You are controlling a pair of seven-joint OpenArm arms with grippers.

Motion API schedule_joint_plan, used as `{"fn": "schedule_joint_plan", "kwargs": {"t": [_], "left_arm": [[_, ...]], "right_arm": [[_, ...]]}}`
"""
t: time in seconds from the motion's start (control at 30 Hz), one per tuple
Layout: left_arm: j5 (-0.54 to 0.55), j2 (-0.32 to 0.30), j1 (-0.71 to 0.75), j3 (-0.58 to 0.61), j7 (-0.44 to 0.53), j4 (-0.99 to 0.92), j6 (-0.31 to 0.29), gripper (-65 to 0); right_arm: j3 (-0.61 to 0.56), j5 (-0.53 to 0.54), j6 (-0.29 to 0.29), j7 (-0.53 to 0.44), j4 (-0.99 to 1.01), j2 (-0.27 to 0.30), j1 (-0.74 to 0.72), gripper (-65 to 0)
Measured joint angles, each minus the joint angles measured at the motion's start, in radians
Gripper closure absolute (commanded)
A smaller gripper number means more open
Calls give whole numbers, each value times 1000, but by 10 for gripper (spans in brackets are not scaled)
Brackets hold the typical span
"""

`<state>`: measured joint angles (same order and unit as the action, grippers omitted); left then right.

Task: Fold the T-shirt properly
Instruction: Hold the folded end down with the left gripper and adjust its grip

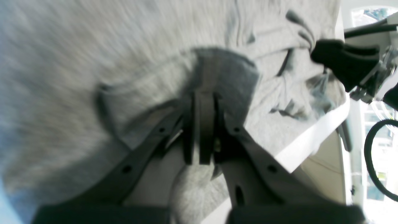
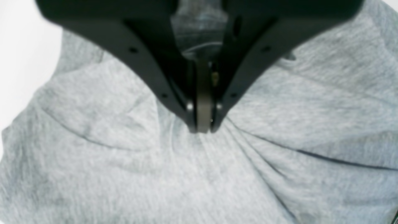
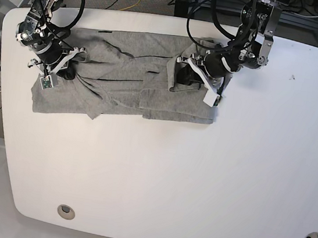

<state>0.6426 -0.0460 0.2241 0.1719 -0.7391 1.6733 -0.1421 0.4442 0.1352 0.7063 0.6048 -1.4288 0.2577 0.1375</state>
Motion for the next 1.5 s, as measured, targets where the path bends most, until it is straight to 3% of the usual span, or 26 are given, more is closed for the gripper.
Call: {"fn": "schedule_joint_plan", "kwargs": {"t": [0.83, 1.13, 1.5], "left_arm": [[-5, 7, -64, -19, 0, 1, -4, -19], [0, -1, -70, -21, -2, -114, -3, -19], [76, 4, -111, -23, 71, -290, -64, -19]], "right_arm": [[0, 0, 0, 0, 0, 0, 1, 0], [0, 0, 0, 0, 0, 0, 2, 0], [0, 0, 0, 0, 0, 0, 2, 0]]}}
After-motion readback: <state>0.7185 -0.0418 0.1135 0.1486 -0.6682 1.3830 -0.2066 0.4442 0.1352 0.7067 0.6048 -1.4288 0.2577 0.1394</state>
